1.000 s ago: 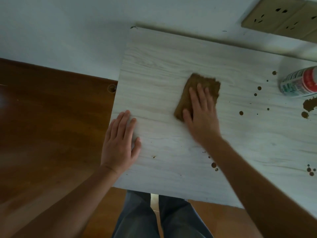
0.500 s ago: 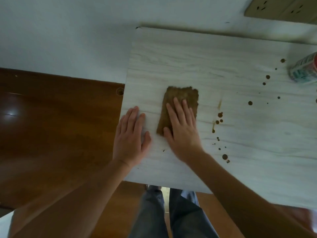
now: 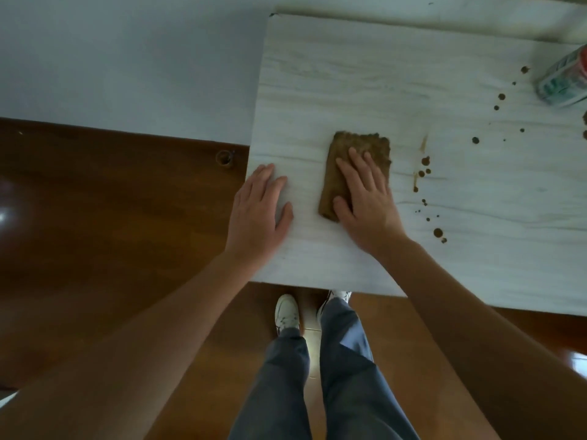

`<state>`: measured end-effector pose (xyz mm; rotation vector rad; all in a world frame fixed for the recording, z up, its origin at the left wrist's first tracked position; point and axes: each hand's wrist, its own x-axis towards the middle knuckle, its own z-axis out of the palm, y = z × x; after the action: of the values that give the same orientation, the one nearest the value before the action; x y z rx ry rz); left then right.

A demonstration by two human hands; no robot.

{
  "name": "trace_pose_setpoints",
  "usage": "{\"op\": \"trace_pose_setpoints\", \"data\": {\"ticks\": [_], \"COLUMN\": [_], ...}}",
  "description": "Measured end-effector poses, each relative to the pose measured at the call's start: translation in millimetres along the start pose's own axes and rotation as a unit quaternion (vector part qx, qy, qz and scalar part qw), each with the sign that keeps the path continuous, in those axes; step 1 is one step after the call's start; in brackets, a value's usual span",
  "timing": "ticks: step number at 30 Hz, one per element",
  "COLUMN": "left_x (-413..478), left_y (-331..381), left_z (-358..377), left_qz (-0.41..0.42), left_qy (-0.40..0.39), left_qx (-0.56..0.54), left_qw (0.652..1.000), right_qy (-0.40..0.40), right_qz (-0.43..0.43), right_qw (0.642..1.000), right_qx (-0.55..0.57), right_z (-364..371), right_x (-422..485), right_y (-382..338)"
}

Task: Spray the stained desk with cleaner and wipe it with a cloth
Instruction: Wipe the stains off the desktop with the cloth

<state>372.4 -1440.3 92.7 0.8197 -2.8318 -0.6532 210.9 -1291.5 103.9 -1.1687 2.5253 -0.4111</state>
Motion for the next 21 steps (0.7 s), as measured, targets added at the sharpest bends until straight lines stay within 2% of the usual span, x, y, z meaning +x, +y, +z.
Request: {"op": "trace_pose_setpoints", "data": {"ticks": [3,8,13,16,19,21], "left_x": [-46.2,-90.0,-86.0,-85.5,-91.9,-99.0], "left_y": [-9.9,-22.5,-28.9,-28.3,-30.4,-36.7], "left_z": [-11.3,-12.4,-19.6,-28.6,-38.9,-45.2], "left_qz": [-0.017,0.030,0.053,0.048,0.005,-0.027], "left_qy": [-0.006,-0.060,-0.075,-0.084,-0.072,-0.065], "left_qx": [-0.004,0.076,0.084,0.072,0.045,0.038], "left_qw": [1.000,0.995,0.992,0.993,0.996,0.997], "right_qy": [0.024,-0.008,-0.008,0.000,0.013,0.019], "right_qz": [0.038,-0.059,-0.065,-0.018,0.054,0.064], "right_qw": [0.999,0.998,0.998,1.000,0.998,0.998], "right_qx": [0.013,-0.007,-0.015,-0.011,0.005,0.006], "right_z": [13.8,46.4,47.9,35.8,23.8,22.5], "right_x": [-3.6,-45.2,-59.2,-60.9,-67.7,-70.0], "right_y": [-24.5,-81.6,-77.6,-61.5,-38.5,-33.3]}}
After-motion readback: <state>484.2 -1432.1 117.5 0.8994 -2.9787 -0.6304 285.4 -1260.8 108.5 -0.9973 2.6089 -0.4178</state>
